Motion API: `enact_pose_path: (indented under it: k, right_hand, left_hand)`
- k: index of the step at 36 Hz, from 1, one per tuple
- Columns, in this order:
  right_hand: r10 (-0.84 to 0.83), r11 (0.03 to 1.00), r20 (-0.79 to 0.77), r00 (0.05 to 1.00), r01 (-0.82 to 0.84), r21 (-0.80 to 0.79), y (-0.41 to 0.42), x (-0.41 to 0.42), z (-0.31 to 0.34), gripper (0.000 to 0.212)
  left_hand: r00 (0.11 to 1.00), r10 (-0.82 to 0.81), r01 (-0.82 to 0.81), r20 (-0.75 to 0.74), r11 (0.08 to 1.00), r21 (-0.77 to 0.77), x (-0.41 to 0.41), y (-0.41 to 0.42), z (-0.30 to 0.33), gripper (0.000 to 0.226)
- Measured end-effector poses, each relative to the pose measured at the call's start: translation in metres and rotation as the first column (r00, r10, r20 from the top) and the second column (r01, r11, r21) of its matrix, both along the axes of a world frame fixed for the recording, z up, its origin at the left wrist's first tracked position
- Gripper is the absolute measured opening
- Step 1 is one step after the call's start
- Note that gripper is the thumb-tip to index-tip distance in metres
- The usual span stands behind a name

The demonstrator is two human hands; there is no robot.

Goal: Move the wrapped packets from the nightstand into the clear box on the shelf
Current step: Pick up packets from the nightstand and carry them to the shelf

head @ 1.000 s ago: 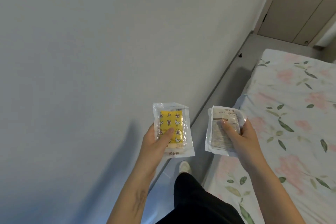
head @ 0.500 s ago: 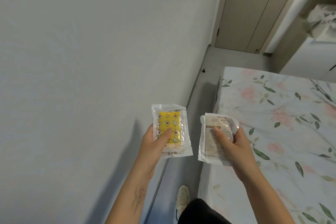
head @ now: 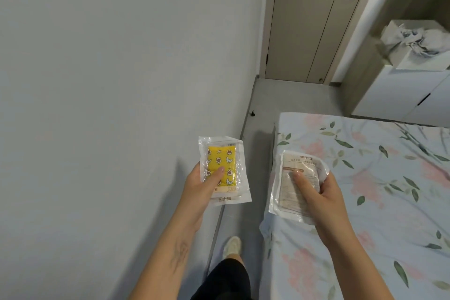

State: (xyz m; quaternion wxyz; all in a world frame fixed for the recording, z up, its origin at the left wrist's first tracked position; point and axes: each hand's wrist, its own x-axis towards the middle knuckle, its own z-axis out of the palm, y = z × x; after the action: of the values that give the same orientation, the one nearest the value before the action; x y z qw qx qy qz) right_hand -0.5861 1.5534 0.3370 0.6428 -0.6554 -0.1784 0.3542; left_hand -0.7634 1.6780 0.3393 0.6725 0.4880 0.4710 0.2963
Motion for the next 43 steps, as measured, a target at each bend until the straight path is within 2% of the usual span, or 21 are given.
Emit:
enact_pose_path:
  k: [7,23,31,43]
  right_hand:
    - [-0.045,0.999,0.02,0.999,0.046,-0.015,0.066,0.069,-0.009,0.017]
    - [-0.074,0.997,0.052,0.996,0.073,0.004,0.298,0.248,-0.008,0.018]
    - [-0.113,0.993,0.039,0.993,0.112,0.037,0.367,0.312,0.0,0.019]
    - [-0.111,0.994,0.035,0.993,0.112,-0.015,0.453,0.405,-0.015,0.024]
  left_hand:
    - [0.999,-0.045,0.045,-0.011,0.999,0.003,0.07,0.079,-0.007,0.015]
    - [0.999,-0.025,0.026,0.028,0.997,-0.067,0.234,0.282,-0.016,0.015]
    - [0.997,-0.054,0.053,0.057,0.999,0.008,0.308,0.368,0.0,0.015]
    - [0.994,-0.097,0.097,0.057,0.995,-0.011,0.399,0.473,-0.008,0.018]
